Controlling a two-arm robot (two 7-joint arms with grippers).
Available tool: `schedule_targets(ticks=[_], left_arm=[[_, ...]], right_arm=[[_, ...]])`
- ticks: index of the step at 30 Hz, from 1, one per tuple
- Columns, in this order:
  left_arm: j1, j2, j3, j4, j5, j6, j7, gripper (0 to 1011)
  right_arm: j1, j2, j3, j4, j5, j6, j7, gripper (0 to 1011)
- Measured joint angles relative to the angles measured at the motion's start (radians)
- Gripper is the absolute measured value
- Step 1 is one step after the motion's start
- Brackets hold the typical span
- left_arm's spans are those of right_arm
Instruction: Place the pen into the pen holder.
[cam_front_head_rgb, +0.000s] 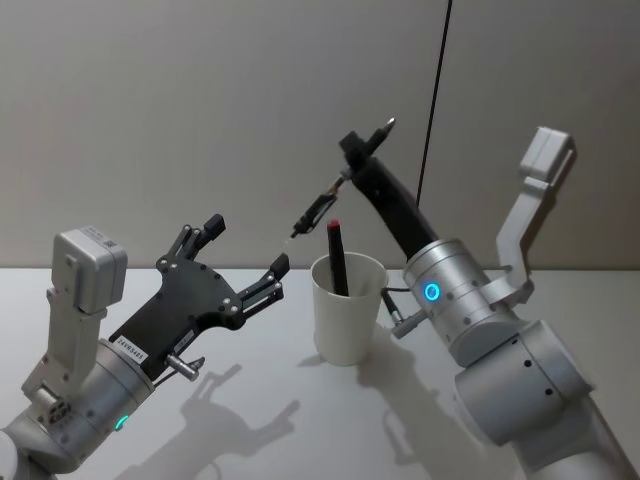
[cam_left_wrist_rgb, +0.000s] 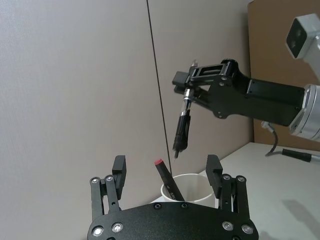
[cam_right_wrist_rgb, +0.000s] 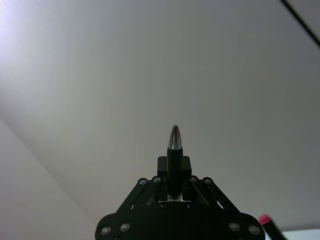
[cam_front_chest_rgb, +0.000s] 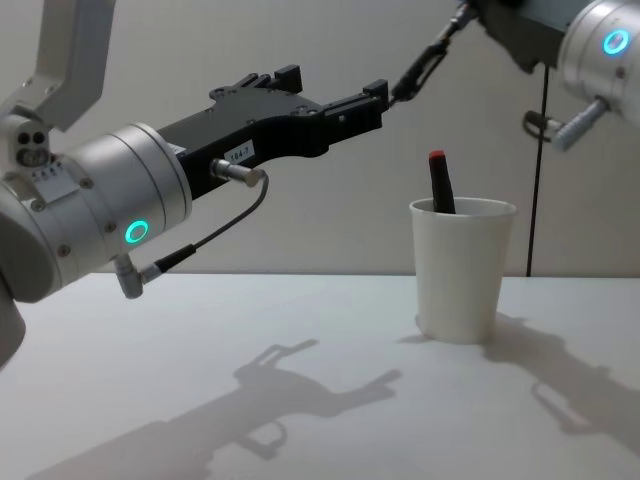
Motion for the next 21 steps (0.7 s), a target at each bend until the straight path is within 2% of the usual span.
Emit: schedule_targets(ticks=[3,12,21], left_arm=[[0.000,0.000,0.000,0.000,0.000,0.000,0.000,1003],[0.000,0.000,0.000,0.000,0.000,0.000,0.000,1003],[0.000,0.000,0.000,0.000,0.000,0.000,0.000,1003]], right_arm=[[-0.002,0.012,0.001,0.000,-0.042,-0.047,-0.005,142],[-0.010,0.047,-0.009,0.010,-0.153,-0.140,-0.009,142],[-0.016,0.084,-0.030,0.024,-0.258,-0.204,-0.003,142]])
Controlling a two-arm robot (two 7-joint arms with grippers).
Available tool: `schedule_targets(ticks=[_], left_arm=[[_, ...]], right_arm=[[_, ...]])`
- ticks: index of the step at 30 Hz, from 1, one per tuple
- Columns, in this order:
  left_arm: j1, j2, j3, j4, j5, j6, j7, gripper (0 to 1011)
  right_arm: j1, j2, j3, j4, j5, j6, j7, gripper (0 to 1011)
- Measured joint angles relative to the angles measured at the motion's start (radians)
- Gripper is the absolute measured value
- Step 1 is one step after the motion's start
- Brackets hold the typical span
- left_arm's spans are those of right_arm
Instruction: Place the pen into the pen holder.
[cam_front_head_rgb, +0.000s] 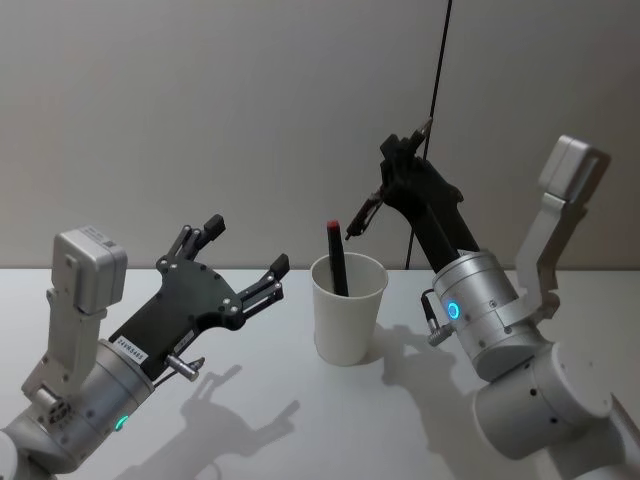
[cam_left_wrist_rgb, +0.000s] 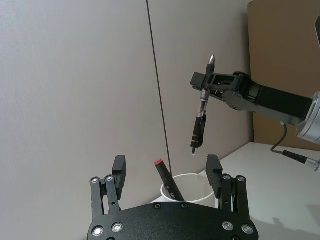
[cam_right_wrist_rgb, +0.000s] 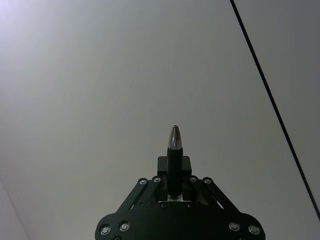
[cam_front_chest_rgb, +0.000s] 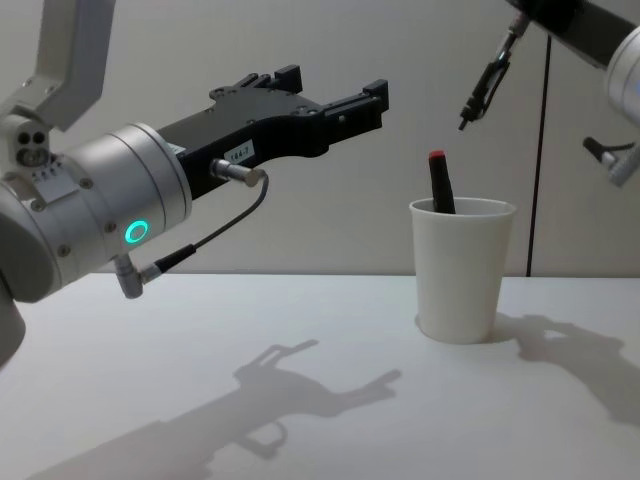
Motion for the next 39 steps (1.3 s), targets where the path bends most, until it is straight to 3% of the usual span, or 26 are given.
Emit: schedule_targets(ticks=[10,11,21,30,39], left_arm=[[0.000,0.000,0.000,0.000,0.000,0.000,0.000,1003],[0.000,0.000,0.000,0.000,0.000,0.000,0.000,1003],[0.000,0.000,0.000,0.000,0.000,0.000,0.000,1003],[0.000,0.000,0.000,0.000,0.000,0.000,0.000,1004],[0.000,0.000,0.000,0.000,0.000,0.000,0.000,1002]], right_arm=[[-0.003,0.038,-0.033,0.020,-0.113,-0.051,0.013,142],[-0.002,0.046,-0.044,0.026,-0.143,-0.063,0.017,142],[0.012,0.065,-0.098,0.046,-0.270,-0.094,0.026,142],[0.025,0.057,-0.128,0.055,-0.344,-0.094,0.011,142],[0.030,0.041,-0.133,0.054,-0.393,-0.066,-0.032,142]])
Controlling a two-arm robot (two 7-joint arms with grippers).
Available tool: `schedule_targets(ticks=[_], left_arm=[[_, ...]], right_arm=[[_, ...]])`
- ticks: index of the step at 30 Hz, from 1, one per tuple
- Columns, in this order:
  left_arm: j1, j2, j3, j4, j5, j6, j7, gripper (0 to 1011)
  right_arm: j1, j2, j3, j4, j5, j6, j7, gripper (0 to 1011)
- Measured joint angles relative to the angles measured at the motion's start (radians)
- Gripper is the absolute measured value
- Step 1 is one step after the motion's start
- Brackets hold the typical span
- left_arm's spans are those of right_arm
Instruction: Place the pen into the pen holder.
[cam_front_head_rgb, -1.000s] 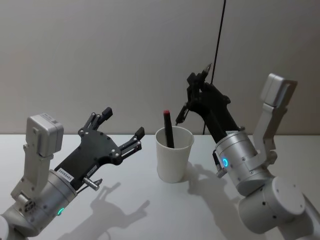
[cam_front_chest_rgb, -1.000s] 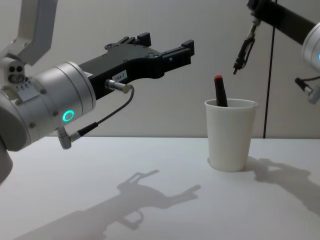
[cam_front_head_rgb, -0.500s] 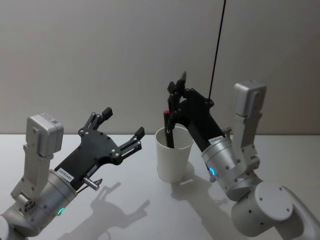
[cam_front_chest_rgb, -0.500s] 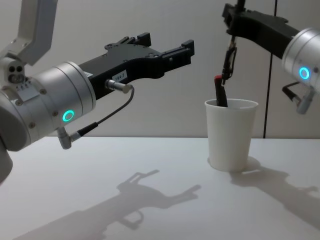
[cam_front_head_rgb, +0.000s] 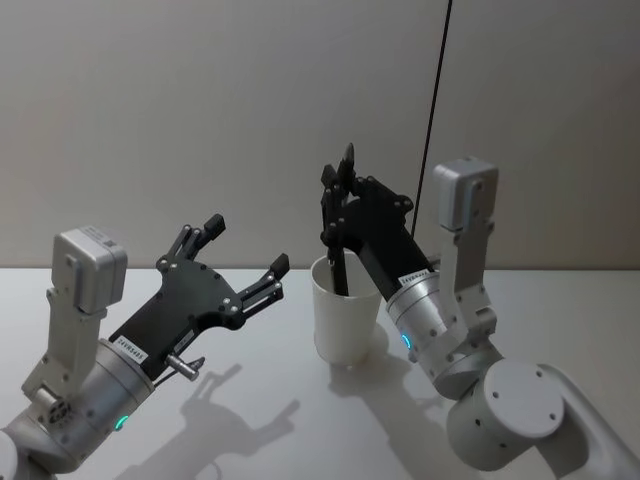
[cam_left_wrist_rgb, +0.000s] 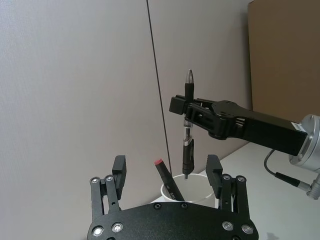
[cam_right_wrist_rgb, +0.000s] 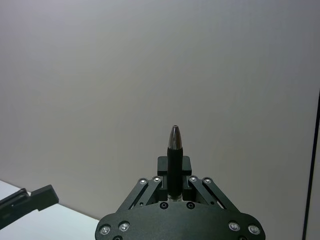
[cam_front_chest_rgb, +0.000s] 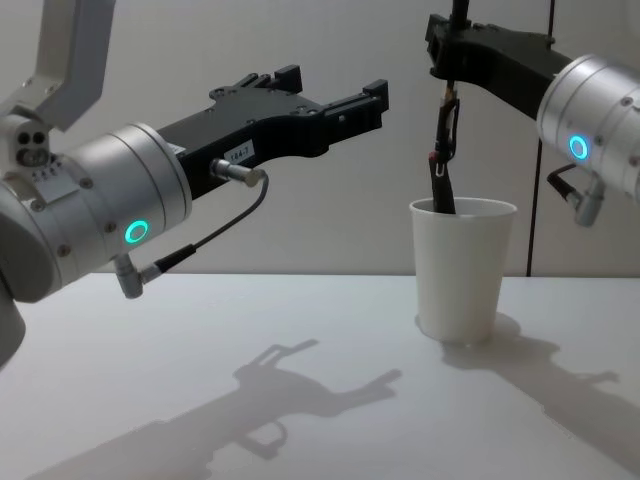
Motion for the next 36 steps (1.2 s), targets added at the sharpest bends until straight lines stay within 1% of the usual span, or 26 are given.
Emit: schedule_targets(ticks=[8,14,24,36], left_arm=[[0.000,0.000,0.000,0.000,0.000,0.000,0.000,1003],[0.000,0.000,0.000,0.000,0.000,0.000,0.000,1003],[0.000,0.000,0.000,0.000,0.000,0.000,0.000,1003],[0.000,0.000,0.000,0.000,0.000,0.000,0.000,1003]], right_arm=[[0.007,-0.017,0.006,-0.001,-0.046,0.038,-0.057,142],[0.014,-0.028,0.011,0.008,-0.074,0.066,-0.088,142],[0.020,-0.041,0.019,0.027,-0.099,0.110,-0.114,142],[0.018,-0.049,0.027,0.042,-0.109,0.145,-0.124,154]])
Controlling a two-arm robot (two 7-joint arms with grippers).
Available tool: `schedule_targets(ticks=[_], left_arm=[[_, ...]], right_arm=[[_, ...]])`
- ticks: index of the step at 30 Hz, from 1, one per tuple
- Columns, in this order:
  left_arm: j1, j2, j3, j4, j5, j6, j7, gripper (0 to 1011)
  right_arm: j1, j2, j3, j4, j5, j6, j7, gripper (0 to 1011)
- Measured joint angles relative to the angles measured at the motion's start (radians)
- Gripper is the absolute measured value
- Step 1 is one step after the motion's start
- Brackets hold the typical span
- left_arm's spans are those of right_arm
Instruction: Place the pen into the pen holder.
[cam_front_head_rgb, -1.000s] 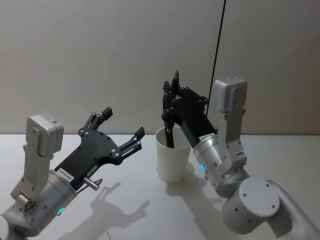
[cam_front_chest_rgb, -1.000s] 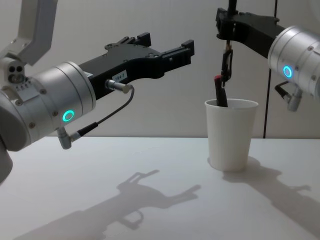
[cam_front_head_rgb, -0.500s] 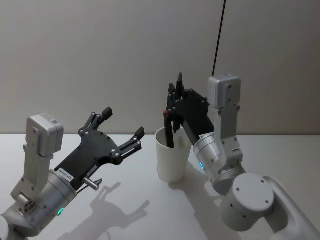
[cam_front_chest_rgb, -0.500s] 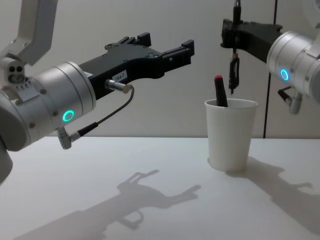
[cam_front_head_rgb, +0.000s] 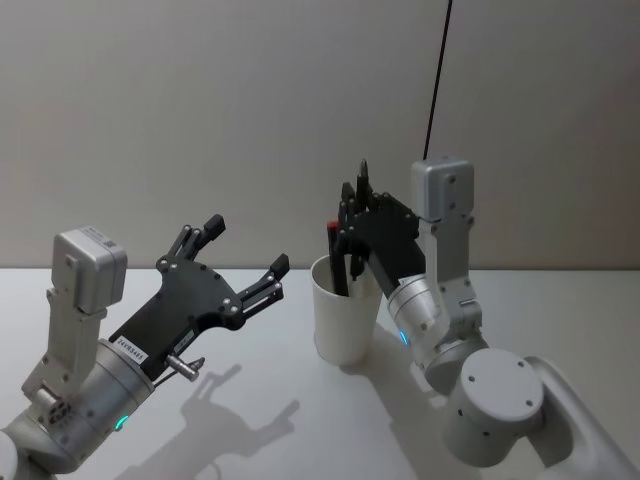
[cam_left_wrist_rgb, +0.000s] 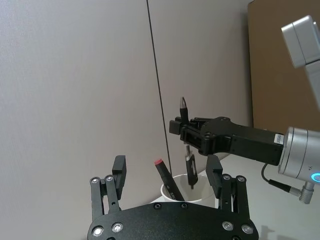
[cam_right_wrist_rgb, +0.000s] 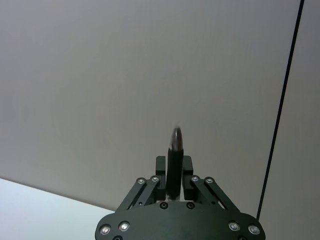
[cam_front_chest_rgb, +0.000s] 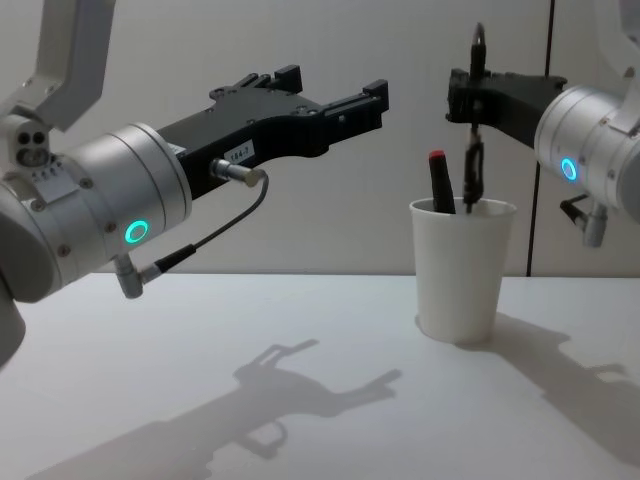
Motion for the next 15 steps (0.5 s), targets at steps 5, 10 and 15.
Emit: schedule_targets(ticks=[5,10,15], left_arm=[[0.000,0.000,0.000,0.000,0.000,0.000,0.000,1003],[0.000,0.000,0.000,0.000,0.000,0.000,0.000,1003],[0.000,0.000,0.000,0.000,0.000,0.000,0.000,1003]], right_arm=[[-0.001,-0.002,0.002,0.004,-0.002,0.009,-0.003,302],[-0.001,-0.003,0.003,0.005,-0.004,0.013,-0.004,477],[-0.002,-0.004,0.004,0.007,-0.005,0.017,-0.005,620]])
